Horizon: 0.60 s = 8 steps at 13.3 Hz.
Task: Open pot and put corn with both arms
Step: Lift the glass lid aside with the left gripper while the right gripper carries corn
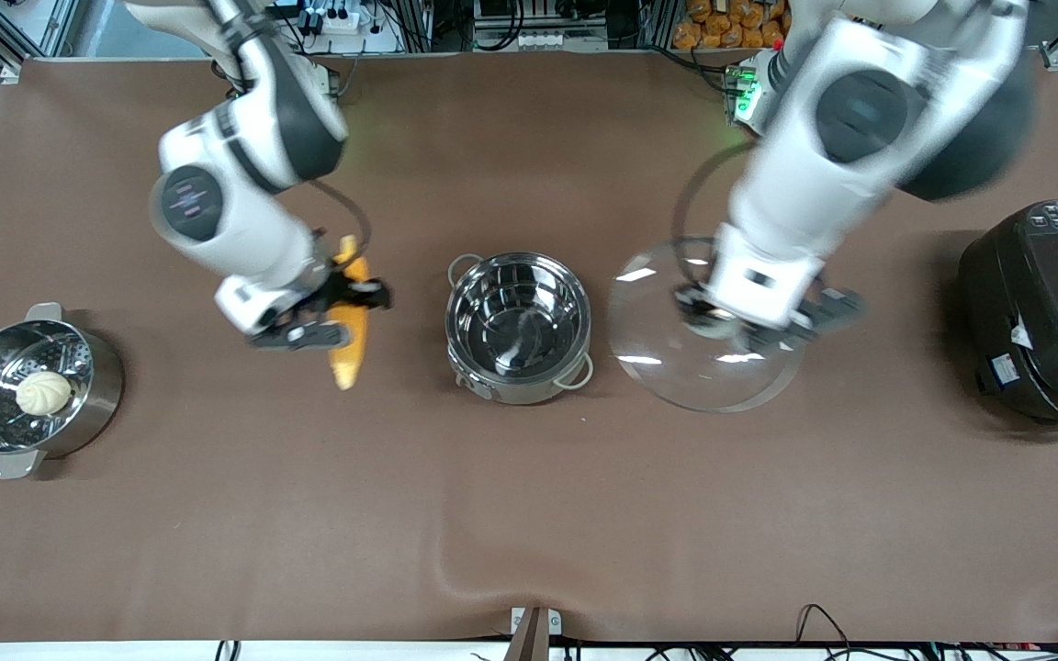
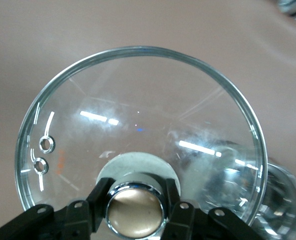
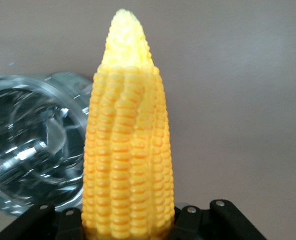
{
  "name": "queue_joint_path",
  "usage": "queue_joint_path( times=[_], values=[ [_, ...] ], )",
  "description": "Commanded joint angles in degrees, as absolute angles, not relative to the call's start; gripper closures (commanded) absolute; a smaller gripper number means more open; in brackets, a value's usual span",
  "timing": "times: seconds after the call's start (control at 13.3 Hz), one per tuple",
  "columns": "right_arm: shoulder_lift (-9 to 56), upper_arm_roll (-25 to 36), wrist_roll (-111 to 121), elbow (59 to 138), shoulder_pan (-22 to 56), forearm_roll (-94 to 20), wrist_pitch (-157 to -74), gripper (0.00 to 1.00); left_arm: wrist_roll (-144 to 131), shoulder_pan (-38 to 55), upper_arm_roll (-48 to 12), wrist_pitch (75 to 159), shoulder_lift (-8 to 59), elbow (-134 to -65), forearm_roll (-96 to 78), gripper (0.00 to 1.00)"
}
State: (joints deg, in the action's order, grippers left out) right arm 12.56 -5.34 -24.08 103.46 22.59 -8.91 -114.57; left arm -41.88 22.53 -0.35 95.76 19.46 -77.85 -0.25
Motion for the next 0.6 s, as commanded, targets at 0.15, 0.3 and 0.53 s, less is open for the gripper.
queue_joint_path(
  times=[0.15,0.3,0.53],
  values=[
    [17.29,-4.75,-30.65,102.13,32.75,-8.88,-125.03,0.86,-32.09,12.93,-1.32,107.36,14.24,-96.81,-0.70,1.00],
    [21.42,-4.66,-35.31,98.90,36.46,-7.22,-127.62,0.82,-31.47,11.08,-1.32,117.45,13.97,-106.30,-0.18,1.00],
    [30.29,-4.57,-42.61,89.68,39.20,-1.61,-127.27,0.67,-24.54,6.08,-1.49,132.66,16.69,-116.95,0.62,1.00]
  ],
)
